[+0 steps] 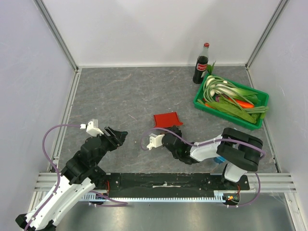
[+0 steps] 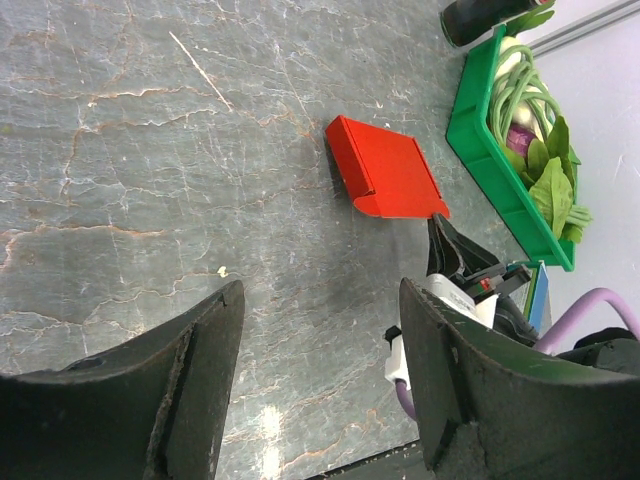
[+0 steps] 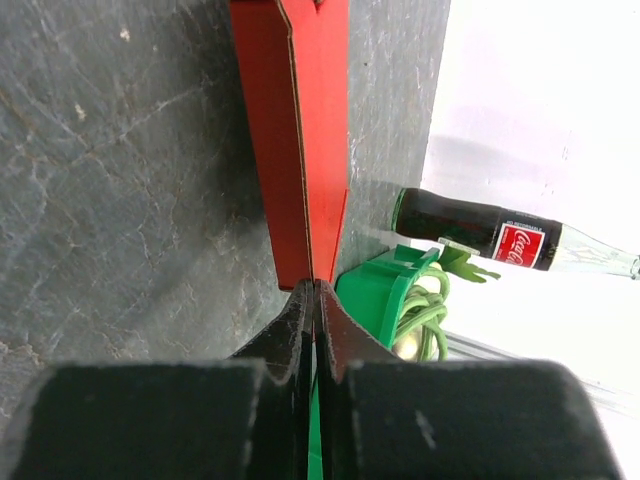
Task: Fold the paper box
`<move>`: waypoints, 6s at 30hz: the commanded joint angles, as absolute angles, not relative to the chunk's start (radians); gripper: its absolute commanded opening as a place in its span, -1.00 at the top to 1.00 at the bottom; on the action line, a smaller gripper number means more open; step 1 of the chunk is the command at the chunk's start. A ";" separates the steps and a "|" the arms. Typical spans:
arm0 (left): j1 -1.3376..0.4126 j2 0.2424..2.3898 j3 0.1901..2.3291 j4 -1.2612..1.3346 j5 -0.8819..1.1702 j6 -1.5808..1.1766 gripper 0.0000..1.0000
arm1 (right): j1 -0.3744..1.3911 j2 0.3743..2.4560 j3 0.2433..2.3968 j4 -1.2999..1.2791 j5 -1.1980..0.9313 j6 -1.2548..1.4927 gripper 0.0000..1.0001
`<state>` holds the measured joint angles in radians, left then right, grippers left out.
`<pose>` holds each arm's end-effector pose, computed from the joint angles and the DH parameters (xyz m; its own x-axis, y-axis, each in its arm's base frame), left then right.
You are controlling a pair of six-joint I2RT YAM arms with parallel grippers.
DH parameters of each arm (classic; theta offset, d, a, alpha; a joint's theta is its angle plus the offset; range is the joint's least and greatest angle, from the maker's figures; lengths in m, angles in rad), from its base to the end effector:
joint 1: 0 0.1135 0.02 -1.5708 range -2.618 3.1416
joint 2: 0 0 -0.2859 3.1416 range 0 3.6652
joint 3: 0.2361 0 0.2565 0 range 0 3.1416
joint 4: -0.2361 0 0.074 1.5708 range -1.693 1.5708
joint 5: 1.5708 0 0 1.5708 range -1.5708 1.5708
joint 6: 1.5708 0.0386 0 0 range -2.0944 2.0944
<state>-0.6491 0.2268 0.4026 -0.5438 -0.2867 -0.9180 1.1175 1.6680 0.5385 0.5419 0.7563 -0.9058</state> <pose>0.0704 -0.0397 0.2405 -0.4677 -0.6016 -0.6476 -0.0032 0.7338 -0.6794 0.1523 0.2522 0.1416 0.1679 -0.9622 -0.2142 -0.4402 0.1212 -0.8897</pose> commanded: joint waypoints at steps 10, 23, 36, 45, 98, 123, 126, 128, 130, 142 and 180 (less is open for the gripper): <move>-0.644 0.242 0.413 -0.505 -0.298 -0.897 -0.40 | 1.111 1.526 0.699 0.186 0.638 -0.767 1.00; -0.644 0.265 0.397 -0.466 -0.275 -0.907 -0.40 | 1.112 1.516 1.101 -0.595 0.420 -0.551 1.00; -0.644 0.298 0.295 -0.315 -0.175 -0.851 -0.40 | 1.013 1.589 1.296 -0.900 0.141 -0.551 1.00; -0.644 0.313 0.229 -0.209 -0.111 -0.824 -0.37 | 0.948 1.721 1.397 -0.928 0.072 -0.565 1.00; -0.568 1.135 0.486 0.360 0.116 -0.367 -0.43 | 0.568 1.317 1.037 -0.434 -0.055 0.152 -0.05; -0.436 1.370 0.611 0.413 0.514 -0.172 0.03 | 0.499 1.321 0.836 -0.169 -0.259 0.037 0.01; -0.439 1.379 0.609 0.420 0.517 -0.169 0.06 | 0.499 1.327 0.836 -0.172 -0.249 0.035 0.03; -0.442 1.381 0.611 0.422 0.518 -0.166 0.08 | 0.499 1.335 0.839 -0.176 -0.244 0.032 0.04; -0.448 1.385 0.612 0.422 0.520 -0.161 0.08 | 0.499 1.338 0.841 -0.184 -0.241 0.031 0.06; -0.465 1.390 0.617 0.414 0.514 -0.158 0.25 | 0.502 1.358 0.831 -0.172 -0.278 0.026 0.14; -0.545 1.341 0.626 0.341 0.397 -0.224 0.95 | 0.572 1.353 0.833 -0.179 -0.178 0.250 1.00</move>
<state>-0.5205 1.3766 0.5903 0.3351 0.4152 -0.1997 0.5591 1.3792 0.8379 -0.2043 -0.2111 0.1402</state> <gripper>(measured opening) 0.043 0.007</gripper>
